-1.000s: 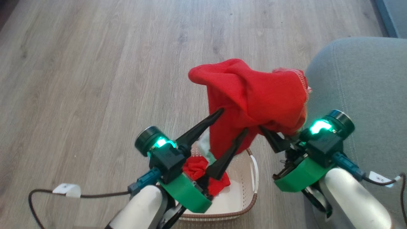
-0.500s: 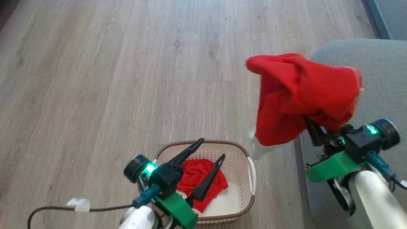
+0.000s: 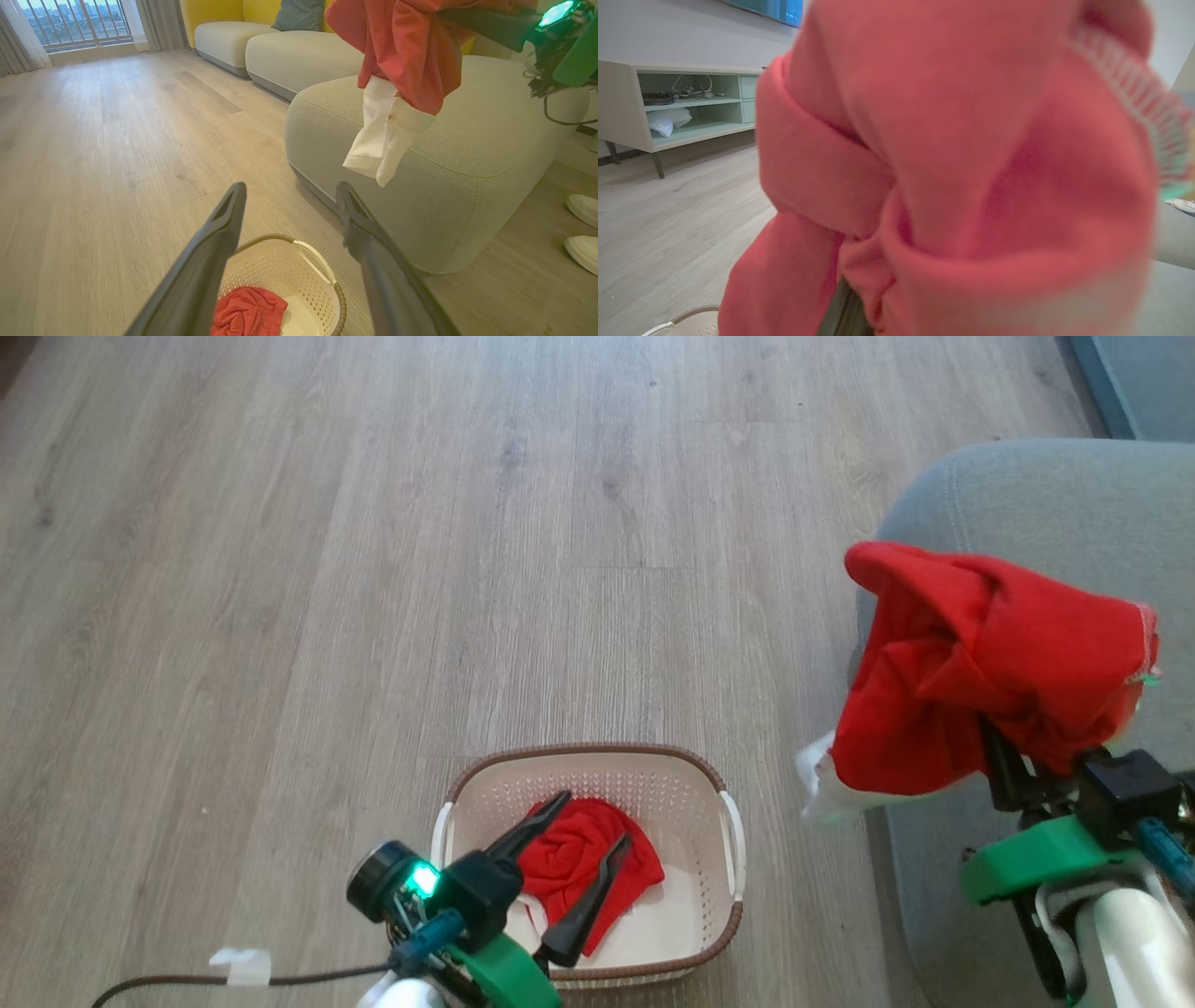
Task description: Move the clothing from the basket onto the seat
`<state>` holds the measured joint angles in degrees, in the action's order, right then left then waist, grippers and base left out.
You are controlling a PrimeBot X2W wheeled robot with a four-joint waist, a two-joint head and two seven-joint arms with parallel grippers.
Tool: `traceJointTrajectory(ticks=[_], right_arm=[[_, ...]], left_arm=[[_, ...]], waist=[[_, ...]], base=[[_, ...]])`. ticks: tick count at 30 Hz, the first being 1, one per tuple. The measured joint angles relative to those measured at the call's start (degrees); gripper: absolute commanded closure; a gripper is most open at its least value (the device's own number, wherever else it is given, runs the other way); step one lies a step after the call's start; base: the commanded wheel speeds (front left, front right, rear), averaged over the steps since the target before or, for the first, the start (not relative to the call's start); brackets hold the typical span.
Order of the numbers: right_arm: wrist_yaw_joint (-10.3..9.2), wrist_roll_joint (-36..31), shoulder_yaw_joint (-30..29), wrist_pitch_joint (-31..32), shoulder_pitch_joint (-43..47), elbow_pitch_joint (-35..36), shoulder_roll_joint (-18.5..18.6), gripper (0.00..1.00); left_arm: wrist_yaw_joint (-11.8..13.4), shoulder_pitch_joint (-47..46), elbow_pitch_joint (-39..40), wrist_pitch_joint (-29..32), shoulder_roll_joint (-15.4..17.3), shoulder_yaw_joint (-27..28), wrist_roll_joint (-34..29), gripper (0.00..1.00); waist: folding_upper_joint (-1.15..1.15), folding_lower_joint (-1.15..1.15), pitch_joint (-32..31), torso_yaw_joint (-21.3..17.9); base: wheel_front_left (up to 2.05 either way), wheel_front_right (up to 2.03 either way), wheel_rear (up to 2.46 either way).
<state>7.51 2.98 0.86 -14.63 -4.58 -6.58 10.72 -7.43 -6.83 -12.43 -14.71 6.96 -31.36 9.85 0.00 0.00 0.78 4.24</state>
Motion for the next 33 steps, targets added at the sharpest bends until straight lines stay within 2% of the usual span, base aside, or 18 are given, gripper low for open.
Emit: traceJointTrajectory(ticks=[5, 18, 25, 33], right_arm=[[0.00, 0.00, -1.49, 0.00, 0.90, -0.45, -1.41, 1.00], [0.00, 0.00, -2.42, 0.00, 0.64, -0.35, -1.65, 1.00], [-0.01, -0.51, -4.01, 0.00, 0.51, 0.45, -1.70, 1.00], [0.00, -0.91, -5.80, 0.00, 0.37, 1.52, -2.38, 1.00]], left_arm=[[-0.01, 1.07, -0.16, 0.00, -0.60, 0.47, -0.89, 0.00], [-0.01, 1.03, -0.08, 0.00, -1.22, 1.10, -1.86, 0.00], [-0.01, 0.80, 0.53, 0.00, -1.19, 0.86, -1.97, 0.00], [-0.01, -1.19, 1.99, 0.00, -1.08, -0.44, -2.27, 0.00]], waist=[[0.00, 0.00, 0.55, -0.42], [0.00, 0.00, 1.36, -2.51], [0.00, 0.00, 2.27, -6.62], [0.00, 0.00, 4.12, -13.30]], base=[[0.00, 0.00, 0.00], [0.00, 0.00, 0.00], [0.00, 0.00, 0.00], [0.00, 0.00, 0.00]])
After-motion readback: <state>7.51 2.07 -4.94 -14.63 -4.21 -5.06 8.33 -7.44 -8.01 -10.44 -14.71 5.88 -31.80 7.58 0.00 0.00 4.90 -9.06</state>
